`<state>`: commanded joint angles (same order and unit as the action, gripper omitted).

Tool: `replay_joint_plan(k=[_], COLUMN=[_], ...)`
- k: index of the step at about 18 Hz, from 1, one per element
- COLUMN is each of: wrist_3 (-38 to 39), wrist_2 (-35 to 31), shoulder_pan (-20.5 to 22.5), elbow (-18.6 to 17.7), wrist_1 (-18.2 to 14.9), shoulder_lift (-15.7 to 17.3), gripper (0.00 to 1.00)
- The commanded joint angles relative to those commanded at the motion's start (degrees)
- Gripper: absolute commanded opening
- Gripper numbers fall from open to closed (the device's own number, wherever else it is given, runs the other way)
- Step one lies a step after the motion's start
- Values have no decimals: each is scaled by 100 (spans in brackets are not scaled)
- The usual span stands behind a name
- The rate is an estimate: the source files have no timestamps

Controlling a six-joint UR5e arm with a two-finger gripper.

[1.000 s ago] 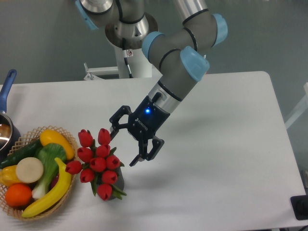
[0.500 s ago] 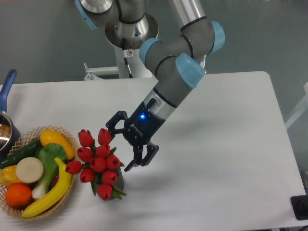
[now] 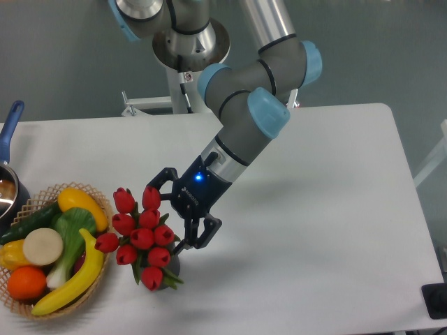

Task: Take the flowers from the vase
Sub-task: 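Lower the open gripper around the tulip stems above the vase rim, then close the gripper on the tulip stems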

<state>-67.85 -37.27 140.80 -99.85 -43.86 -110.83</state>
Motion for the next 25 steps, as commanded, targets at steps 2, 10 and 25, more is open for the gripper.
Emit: replay_joint_plan(k=[2,10,25], wrist_3=[-9,9,9], wrist_2=[0,9,18], shoulder_pan=[-44,-150,-264], elbow=[0,62,79], wrist_1=[0,0,0], shoulder_lift=[-53,-88,-106], gripper=[100,100,77])
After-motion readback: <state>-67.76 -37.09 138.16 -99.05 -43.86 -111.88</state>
